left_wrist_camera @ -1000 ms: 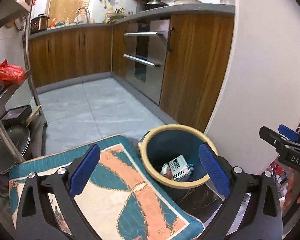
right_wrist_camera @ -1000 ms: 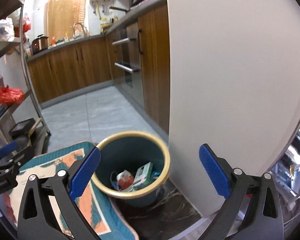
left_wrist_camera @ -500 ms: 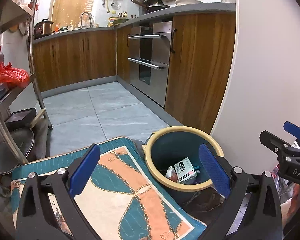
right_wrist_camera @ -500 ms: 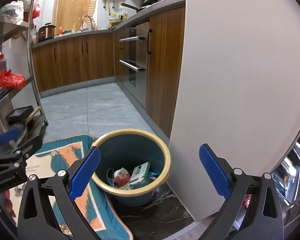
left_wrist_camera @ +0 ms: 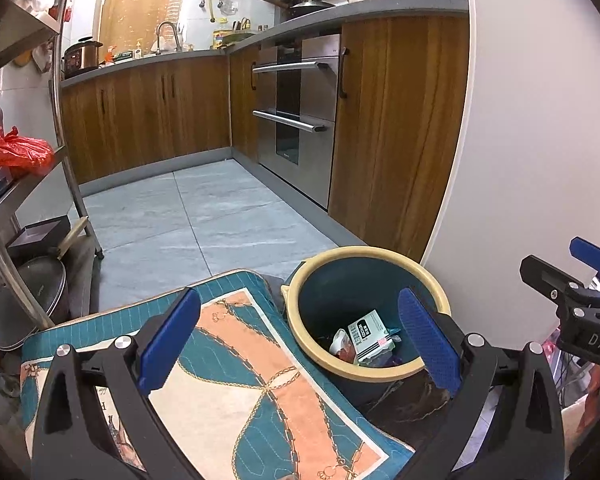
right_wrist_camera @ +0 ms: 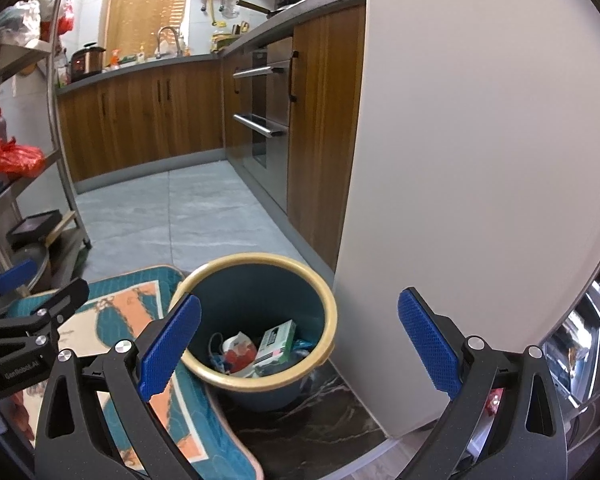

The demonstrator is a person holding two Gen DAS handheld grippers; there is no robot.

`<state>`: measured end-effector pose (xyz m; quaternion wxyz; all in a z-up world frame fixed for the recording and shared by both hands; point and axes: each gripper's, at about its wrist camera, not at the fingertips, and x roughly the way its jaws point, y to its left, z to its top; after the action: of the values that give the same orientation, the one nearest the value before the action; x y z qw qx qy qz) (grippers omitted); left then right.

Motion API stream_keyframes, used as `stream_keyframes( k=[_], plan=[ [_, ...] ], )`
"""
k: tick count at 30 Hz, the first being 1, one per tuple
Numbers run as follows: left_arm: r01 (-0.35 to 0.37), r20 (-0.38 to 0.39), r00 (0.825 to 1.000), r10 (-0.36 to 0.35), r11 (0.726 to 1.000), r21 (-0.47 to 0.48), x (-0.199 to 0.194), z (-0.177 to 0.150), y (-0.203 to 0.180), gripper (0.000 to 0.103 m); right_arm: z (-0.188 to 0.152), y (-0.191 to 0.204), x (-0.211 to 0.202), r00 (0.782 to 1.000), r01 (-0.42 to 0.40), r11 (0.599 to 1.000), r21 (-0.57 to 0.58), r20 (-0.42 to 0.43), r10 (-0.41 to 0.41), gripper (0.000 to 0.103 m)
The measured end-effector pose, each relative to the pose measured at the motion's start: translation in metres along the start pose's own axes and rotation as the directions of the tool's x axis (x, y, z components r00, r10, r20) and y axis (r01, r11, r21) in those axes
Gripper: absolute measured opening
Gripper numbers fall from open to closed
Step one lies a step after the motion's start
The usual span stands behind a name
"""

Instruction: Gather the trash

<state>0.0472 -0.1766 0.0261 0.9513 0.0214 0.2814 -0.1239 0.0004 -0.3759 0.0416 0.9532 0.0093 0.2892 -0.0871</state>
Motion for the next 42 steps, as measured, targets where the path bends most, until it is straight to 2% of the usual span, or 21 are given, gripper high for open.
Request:
stream_keyframes(
  k=[42],
  plan=[
    [-0.006, -0.007, 1.000, 0.007, 1.000, 0.017, 0.002, -0.001, 0.000, 0.098, -0.004, -0.012, 0.005, 1.000, 0.017, 0.999, 0.042, -0.020, -0.016, 0.098]
  ],
)
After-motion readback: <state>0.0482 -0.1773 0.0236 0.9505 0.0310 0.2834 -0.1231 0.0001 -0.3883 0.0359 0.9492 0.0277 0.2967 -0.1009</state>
